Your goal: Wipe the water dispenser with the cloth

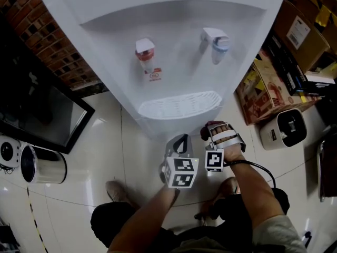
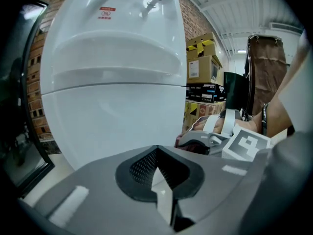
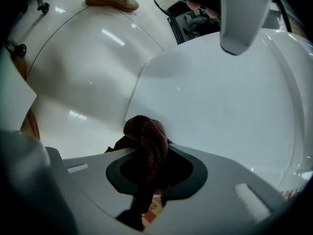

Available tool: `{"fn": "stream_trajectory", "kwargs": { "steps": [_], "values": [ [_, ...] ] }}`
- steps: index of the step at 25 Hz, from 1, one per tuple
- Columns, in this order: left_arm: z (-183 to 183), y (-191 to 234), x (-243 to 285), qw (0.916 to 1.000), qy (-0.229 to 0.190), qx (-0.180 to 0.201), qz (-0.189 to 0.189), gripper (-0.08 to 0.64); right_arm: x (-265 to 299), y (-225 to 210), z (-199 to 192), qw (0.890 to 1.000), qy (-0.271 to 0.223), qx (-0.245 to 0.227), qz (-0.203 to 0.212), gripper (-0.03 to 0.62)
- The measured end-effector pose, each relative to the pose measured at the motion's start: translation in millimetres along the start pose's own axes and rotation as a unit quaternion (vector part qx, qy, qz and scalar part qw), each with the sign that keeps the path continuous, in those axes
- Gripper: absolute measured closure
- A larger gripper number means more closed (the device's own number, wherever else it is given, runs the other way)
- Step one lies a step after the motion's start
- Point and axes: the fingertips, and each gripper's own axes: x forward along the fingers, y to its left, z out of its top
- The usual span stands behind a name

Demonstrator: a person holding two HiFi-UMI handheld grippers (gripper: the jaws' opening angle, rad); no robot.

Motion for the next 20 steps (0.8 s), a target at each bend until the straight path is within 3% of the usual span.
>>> {"fn": "stream_trajectory", "kwargs": {
  "steps": [4,8,13,17,20],
  "values": [
    [-13,35,-18,0.9995,0.01,-0.004,0.03,0.56,-5,9,31,0.999,-0.028,0.0,0.027,0.5],
    [-13,74,-46,0.9972,0.001,-0.021,0.071,0.56,-19,3,101,0.995,-0.091,-0.038,0.025,0.5],
    [-22,103,-79,0.9958,0.001,-0.028,0.088,0.56,-41,-12,199,0.983,-0.172,-0.063,0.001,0.5],
    [-36,130,-104,0.9939,0.006,-0.035,0.104,0.56,-39,-13,244,0.978,-0.188,-0.093,-0.008,0.499],
    [-54,155,-120,0.9913,0.014,-0.043,0.124,0.56,-30,-16,261,0.978,-0.186,-0.084,-0.03,0.499]
  ]
}}
